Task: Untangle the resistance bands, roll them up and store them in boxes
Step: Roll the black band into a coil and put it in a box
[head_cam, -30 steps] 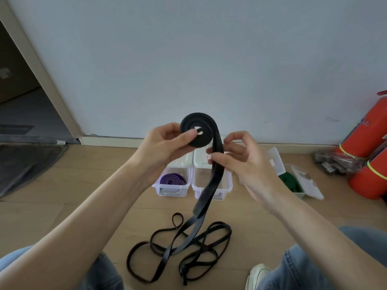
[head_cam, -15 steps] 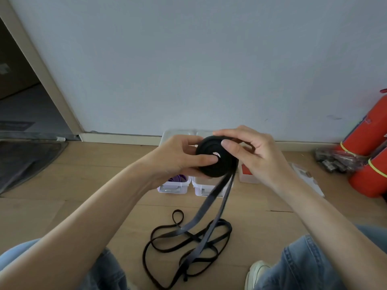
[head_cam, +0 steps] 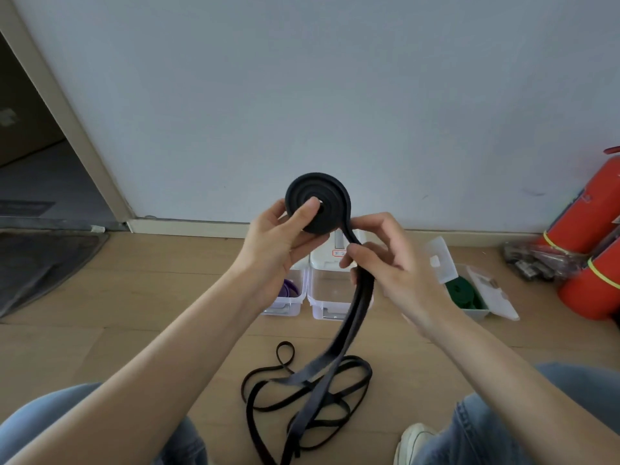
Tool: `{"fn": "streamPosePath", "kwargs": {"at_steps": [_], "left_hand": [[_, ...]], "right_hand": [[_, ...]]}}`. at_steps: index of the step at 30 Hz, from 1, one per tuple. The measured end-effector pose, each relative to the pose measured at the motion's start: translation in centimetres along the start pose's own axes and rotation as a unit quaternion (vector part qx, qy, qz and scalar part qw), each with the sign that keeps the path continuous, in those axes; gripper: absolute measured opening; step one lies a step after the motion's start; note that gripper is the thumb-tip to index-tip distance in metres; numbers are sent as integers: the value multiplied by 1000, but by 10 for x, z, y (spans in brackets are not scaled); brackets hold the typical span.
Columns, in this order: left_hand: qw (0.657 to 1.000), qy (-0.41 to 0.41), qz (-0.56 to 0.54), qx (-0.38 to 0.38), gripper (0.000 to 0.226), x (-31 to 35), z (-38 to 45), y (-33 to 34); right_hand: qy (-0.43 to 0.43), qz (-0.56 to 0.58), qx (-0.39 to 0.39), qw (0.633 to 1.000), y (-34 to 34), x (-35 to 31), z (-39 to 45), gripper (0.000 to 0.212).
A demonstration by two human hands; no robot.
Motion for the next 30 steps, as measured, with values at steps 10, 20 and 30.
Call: {"fn": "streamPosePath", "kwargs": {"at_steps": [10,20,30], "left_hand": [[949,-121,276,-92,34,-18,-9,9],[938,-31,332,-97,17,18,-3,5],[997,3,-77,17,20,-13,-5,12]], "right_hand": [[-21,-130,17,991,-21,-9,-4,24],[65,-92,-43,993,-25,8,2,50],[-18,42,91,995,-24,-2,4,32]]}}
Point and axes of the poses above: each hand's wrist, its own z-axis towards the middle knuckle, its own y-axis out of the palm, x = y × z, the point moved 8 cm from there along z, towards the middle knuckle, and after that the axes turned 13 degrees about -x, right-handed, at the moved point
